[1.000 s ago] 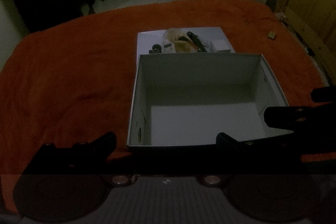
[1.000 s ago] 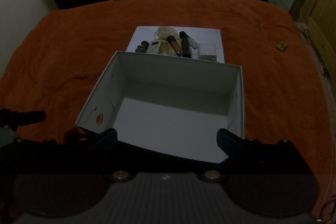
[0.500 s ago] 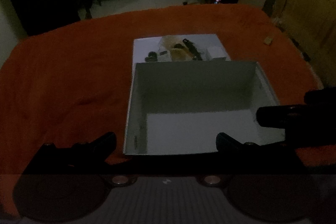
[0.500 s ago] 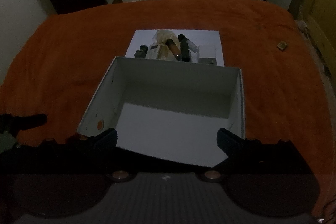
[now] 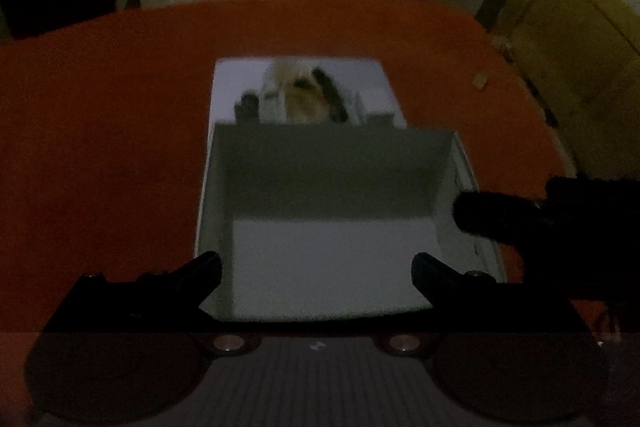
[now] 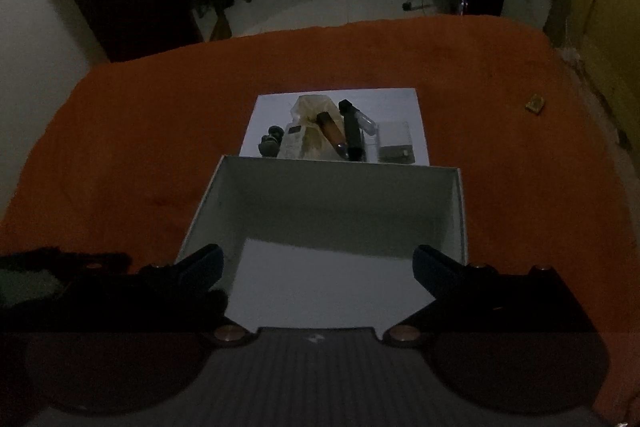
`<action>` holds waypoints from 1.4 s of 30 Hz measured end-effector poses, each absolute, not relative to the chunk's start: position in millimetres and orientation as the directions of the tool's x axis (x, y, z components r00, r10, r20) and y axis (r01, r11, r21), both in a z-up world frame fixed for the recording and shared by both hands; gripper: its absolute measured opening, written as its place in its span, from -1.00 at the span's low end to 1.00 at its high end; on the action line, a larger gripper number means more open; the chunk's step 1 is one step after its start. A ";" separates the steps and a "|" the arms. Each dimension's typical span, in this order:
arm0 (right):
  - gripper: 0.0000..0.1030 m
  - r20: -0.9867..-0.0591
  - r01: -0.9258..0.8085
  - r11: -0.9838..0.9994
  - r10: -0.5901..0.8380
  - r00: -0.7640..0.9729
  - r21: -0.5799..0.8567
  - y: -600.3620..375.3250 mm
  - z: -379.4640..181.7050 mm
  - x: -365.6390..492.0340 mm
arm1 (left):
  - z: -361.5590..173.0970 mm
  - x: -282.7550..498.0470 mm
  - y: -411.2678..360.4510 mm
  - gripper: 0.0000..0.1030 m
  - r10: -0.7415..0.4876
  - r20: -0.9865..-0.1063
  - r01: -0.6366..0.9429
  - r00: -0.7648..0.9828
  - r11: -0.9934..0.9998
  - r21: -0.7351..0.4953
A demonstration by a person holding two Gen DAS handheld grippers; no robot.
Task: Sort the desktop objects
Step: 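Move both tools forward past the box over the white sheet of objects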
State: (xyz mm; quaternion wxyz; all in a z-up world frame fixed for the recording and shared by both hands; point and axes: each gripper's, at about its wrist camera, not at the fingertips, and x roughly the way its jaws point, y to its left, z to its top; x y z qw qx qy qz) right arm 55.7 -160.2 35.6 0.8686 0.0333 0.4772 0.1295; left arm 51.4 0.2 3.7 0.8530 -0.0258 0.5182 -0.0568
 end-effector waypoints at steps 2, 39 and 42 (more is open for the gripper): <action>1.00 -0.815 -0.188 0.965 0.254 0.520 0.181 -162.8 39.2 61.6 | 7.4 55.7 -1.2 0.99 -0.115 -0.874 0.071 0.472 0.993 -0.093; 1.00 -0.782 -0.113 0.960 0.276 0.559 0.257 -203.1 59.1 200.8 | 14.6 184.6 4.7 0.99 -0.006 -0.850 0.081 0.527 0.996 0.043; 1.00 -0.784 -0.121 0.951 0.304 0.542 0.285 -206.1 51.5 221.8 | 15.1 195.6 11.5 0.99 -0.045 -0.815 0.053 0.578 0.998 -0.017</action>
